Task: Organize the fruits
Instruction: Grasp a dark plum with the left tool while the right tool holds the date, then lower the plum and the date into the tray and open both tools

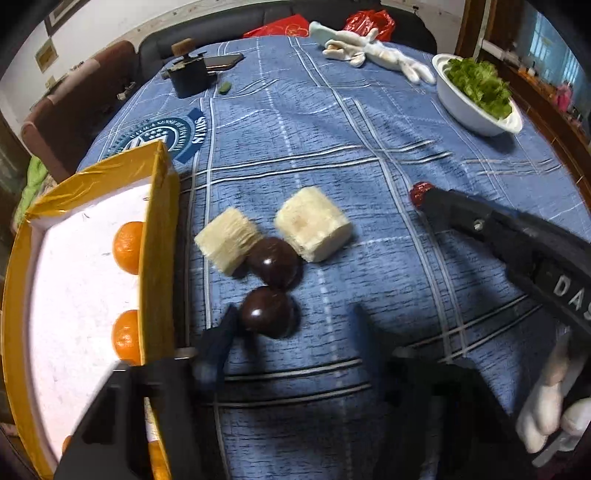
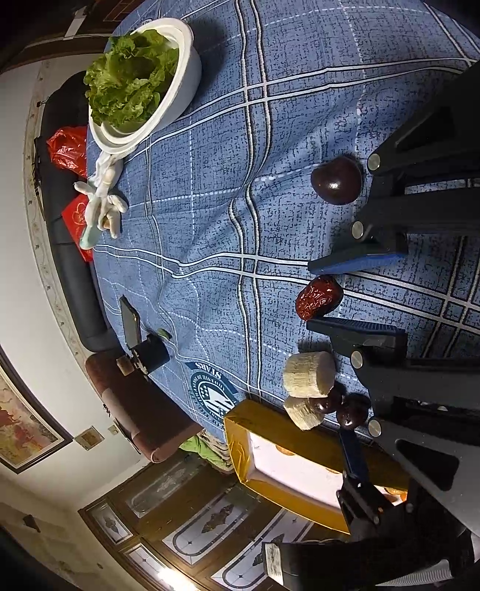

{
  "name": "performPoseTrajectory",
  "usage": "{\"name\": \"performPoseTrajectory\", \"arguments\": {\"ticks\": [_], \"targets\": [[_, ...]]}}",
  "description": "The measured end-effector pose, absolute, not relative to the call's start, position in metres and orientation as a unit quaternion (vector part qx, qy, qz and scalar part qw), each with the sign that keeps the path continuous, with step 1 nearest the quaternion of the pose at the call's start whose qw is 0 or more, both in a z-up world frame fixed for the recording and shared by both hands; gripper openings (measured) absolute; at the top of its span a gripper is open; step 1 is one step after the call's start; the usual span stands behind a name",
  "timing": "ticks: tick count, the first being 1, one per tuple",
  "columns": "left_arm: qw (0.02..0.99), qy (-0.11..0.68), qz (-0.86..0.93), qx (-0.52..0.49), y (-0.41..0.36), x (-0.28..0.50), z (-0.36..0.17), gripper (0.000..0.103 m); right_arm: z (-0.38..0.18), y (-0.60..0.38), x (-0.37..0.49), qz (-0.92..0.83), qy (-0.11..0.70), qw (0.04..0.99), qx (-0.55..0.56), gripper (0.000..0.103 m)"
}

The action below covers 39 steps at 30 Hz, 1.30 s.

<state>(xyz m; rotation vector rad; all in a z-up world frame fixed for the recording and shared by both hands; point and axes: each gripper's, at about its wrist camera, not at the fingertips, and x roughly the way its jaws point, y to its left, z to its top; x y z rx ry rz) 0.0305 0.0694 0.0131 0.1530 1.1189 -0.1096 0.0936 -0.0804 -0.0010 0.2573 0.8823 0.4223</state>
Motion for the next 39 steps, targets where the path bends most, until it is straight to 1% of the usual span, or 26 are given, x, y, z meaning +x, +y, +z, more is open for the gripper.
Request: {"name": "performPoseTrajectory", "arguments": {"ticks": [1,6,13,19,28,30,37,39], "targets": [[0.849,0.521,-0.034,0.085,0.069,0.03,0.014,0.025,-0.001,-0.081,0.093,0.202,0.422,0.875,0.124,0.027],[0.859,0.508,-0.047,0.04,0.083,0.021,0.019,0.025,0.0,-0.083,0.091,0.203,0.42,0.875,0.128,0.027],[0.88,0.472,-0.056,-0.007,0.099,-0.006,0.046,0.025,0.004,-0.083,0.087,0.222,0.414,0.872,0.138,0.027],[0.891,0.446,-0.025,-0.08,0.153,-0.034,0.063,0.025,0.006,-0.078,0.083,0.281,0.418,0.844,0.185,0.027],[0.889,0.432,0.041,-0.146,0.243,-0.067,0.054,0.026,0.016,-0.033,0.059,0.352,0.438,0.798,0.22,0.027],[0.888,0.428,0.049,-0.161,0.258,-0.073,0.052,0.026,0.017,-0.014,0.055,0.365,0.448,0.787,0.215,0.027],[0.886,0.416,0.046,-0.198,0.289,-0.091,0.048,0.026,0.021,0.065,0.036,0.39,0.466,0.782,0.137,0.027],[0.886,0.413,0.041,-0.207,0.296,-0.096,0.047,0.03,0.02,0.082,0.031,0.39,0.467,0.786,0.111,0.028]]}}
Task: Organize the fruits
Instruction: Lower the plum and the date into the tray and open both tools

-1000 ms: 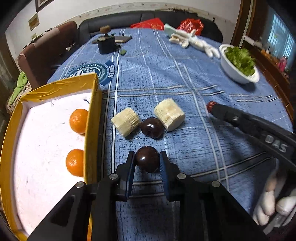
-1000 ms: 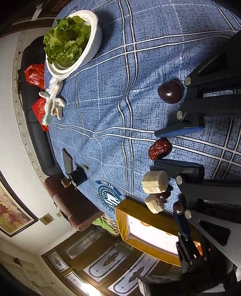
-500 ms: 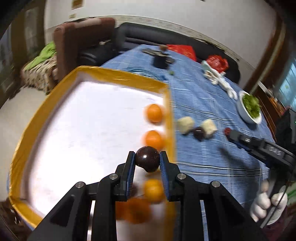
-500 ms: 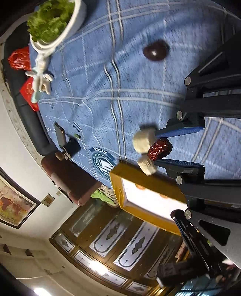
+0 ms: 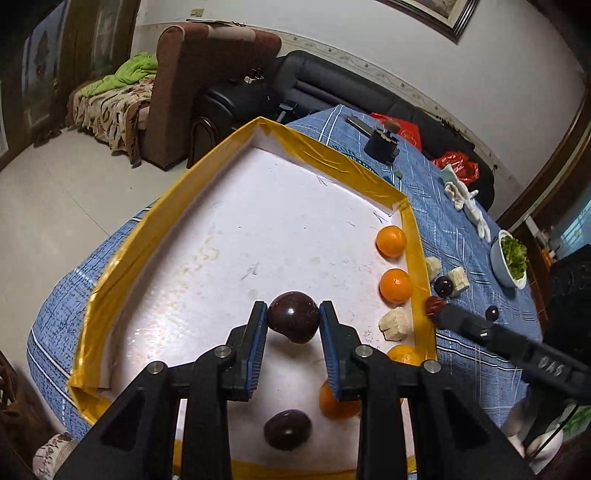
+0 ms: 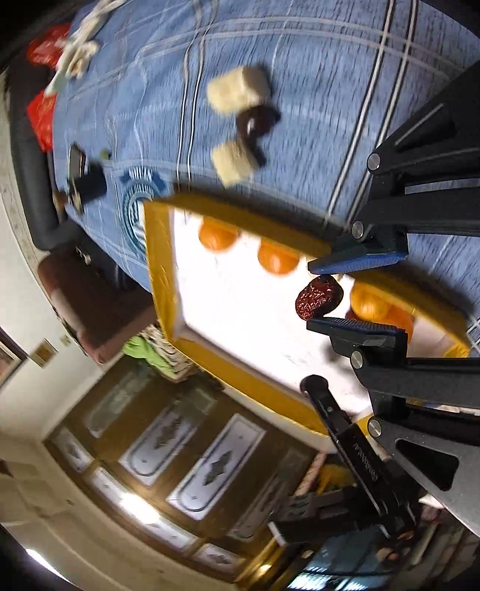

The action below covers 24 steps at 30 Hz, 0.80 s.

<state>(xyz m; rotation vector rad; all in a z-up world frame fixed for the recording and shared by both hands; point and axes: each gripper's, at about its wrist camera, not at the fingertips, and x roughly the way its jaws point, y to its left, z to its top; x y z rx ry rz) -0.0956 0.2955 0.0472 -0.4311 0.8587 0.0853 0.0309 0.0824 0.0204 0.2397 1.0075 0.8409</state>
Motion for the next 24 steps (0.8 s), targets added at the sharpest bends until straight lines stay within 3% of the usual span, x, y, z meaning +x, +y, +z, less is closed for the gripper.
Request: {"name": "performPoseTrajectory", "arguments": {"ticks": [4,5,7,16,24], "targets": [[0.887,0.402,0.037,-0.222,0.303,-0.105,0.051,0.065,0.016,0.107,0.027,0.376,0.47,0.795,0.077,0.03],[0.888,0.399,0.035,-0.225,0.304,-0.107,0.053,0.067,0.014,0.11,0.028,0.374,0.473,0.794,0.075,0.034],[0.888,0.397,0.029,-0.229,0.305,-0.111,0.056,0.069,0.014,0.111,0.028,0.373,0.476,0.792,0.081,0.051],[0.89,0.385,0.013,-0.245,0.301,-0.123,0.07,0.072,0.029,0.074,0.024,0.349,0.458,0.812,0.093,0.053],[0.894,0.386,-0.02,-0.228,0.267,-0.124,0.08,0.073,0.033,-0.022,0.027,0.277,0.443,0.843,0.129,0.055]]}}
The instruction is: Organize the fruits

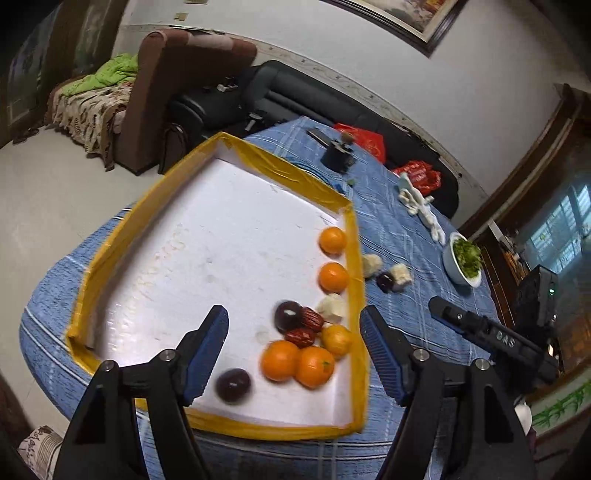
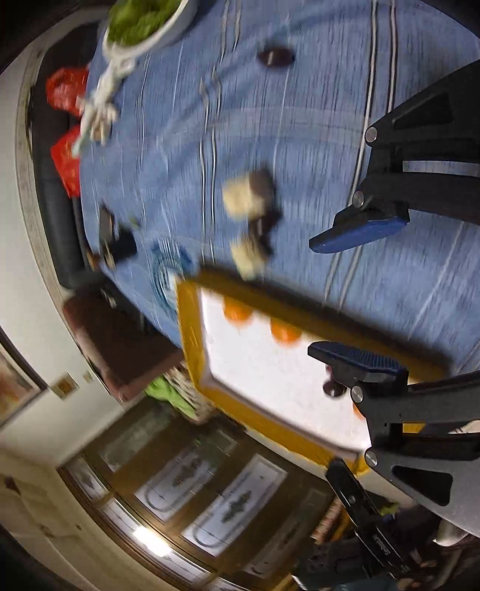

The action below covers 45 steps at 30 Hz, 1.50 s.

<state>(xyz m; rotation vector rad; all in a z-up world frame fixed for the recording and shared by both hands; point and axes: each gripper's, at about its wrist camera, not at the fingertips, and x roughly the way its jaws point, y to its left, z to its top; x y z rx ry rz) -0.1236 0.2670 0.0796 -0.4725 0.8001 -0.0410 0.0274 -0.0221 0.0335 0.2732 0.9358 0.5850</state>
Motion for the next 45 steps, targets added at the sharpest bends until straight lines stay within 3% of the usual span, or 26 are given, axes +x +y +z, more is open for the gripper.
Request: {"name": "performPoseTrajectory", "arguments": {"ticks": [7,20,25,26,30,35,40,45], "targets": [[0.89,0.405,-0.061,-0.2,0.225,-0.114,0.075,0.073,0.02,-0.074,0.035,0.212,0.45,0.858,0.129,0.055],[0.885,0.421,-0.068,-0.187,0.219,-0.117,0.067,0.073,0.007,0.003,0.108,0.191,0.461,0.865,0.051,0.056],[0.881,0.427,-0.059,-0.197,0.231,-0.119,0.06,0.073,-0.002,0.001,0.111,0.203,0.479,0.852,0.056,0.043],[0.88,0.428,-0.059,-0.197,0.23,-0.119,0.059,0.073,-0.002,-0.005,0.108,0.203,0.482,0.85,0.064,0.037],[0.88,0.429,-0.07,-0.193,0.223,-0.117,0.058,0.073,-0.003,-0.034,0.087,0.238,0.505,0.82,0.125,0.037],[0.88,0.432,-0.083,-0.181,0.209,-0.116,0.059,0.073,-0.003,-0.056,0.041,0.303,0.525,0.786,0.119,0.039],[0.879,0.435,-0.096,-0.17,0.192,-0.115,0.059,0.073,0.014,-0.106,0.025,0.216,0.469,0.851,0.094,0.052],[0.878,0.44,-0.113,-0.151,0.172,-0.115,0.06,0.073,0.02,-0.144,0.042,0.147,0.438,0.879,0.119,0.052]]}}
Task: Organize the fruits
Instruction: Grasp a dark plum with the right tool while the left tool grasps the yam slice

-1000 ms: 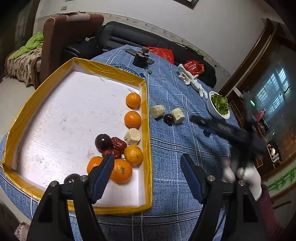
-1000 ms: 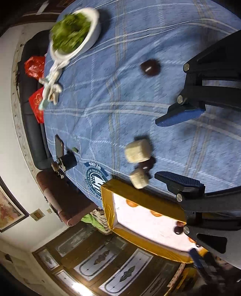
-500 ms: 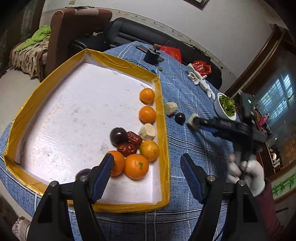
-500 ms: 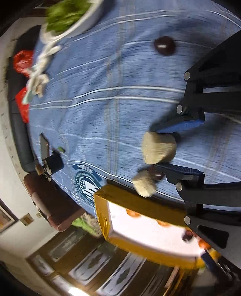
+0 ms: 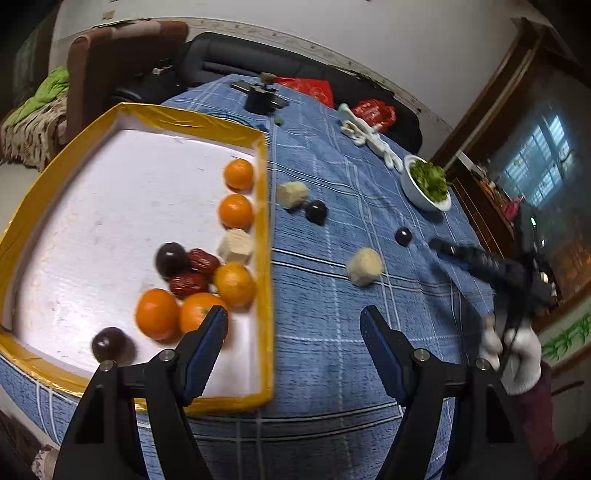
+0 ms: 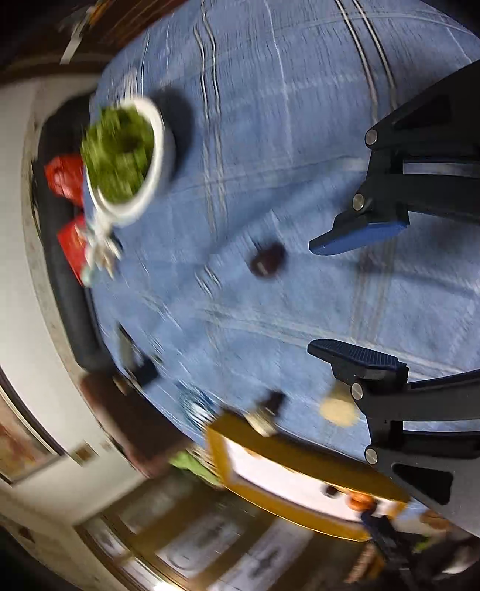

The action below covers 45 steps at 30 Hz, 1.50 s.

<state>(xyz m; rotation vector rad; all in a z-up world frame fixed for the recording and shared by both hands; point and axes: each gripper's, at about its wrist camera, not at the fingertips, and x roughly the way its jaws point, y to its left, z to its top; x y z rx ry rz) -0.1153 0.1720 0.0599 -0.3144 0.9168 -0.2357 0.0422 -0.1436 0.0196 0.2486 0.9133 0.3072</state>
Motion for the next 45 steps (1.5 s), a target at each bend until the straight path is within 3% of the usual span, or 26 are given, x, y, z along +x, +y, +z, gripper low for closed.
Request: {"name": "performPoseTrajectory", "arguments": {"ticks": [11,12,13,14,31,38,39,41,42,45], "targets": [[0.873,0.456,-0.134,-0.106,0.134,-0.113,0.055,0.074,-0.014,-0.112,0.093,0.096,0.458,0.881,0.07,0.052],[0.872,0.458,-0.135,-0.104,0.132,-0.111,0.055,0.074,-0.015,-0.111,0.091,0.093,0.452,0.885,0.066,0.045],[0.872,0.46,-0.135,-0.101,0.129,-0.109,0.054,0.074,-0.015,-0.112,0.091,0.09,0.45,0.886,0.064,0.03],[0.872,0.461,-0.135,-0.098,0.126,-0.107,0.054,0.074,-0.015,-0.114,0.09,0.088,0.446,0.888,0.064,0.029],[0.887,0.442,-0.131,0.02,0.045,-0.039,0.028,0.074,-0.013,-0.138,0.085,0.133,0.439,0.878,0.14,0.03],[0.869,0.471,-0.152,0.005,0.039,-0.019,0.006,0.074,-0.011,-0.136,0.084,0.142,0.437,0.877,0.141,0.03],[0.87,0.469,-0.152,0.007,0.038,-0.019,0.005,0.071,-0.011,-0.135,0.084,0.142,0.437,0.877,0.14,0.03],[0.877,0.46,-0.141,0.021,0.037,-0.021,0.006,0.042,-0.01,-0.134,0.084,0.143,0.436,0.878,0.136,0.03],[0.878,0.459,-0.135,0.026,0.037,-0.023,0.006,0.032,-0.01,-0.133,0.084,0.142,0.436,0.879,0.134,0.03],[0.882,0.451,-0.132,0.006,0.046,-0.028,0.012,0.032,-0.01,-0.129,0.083,0.141,0.434,0.881,0.123,0.03]]}}
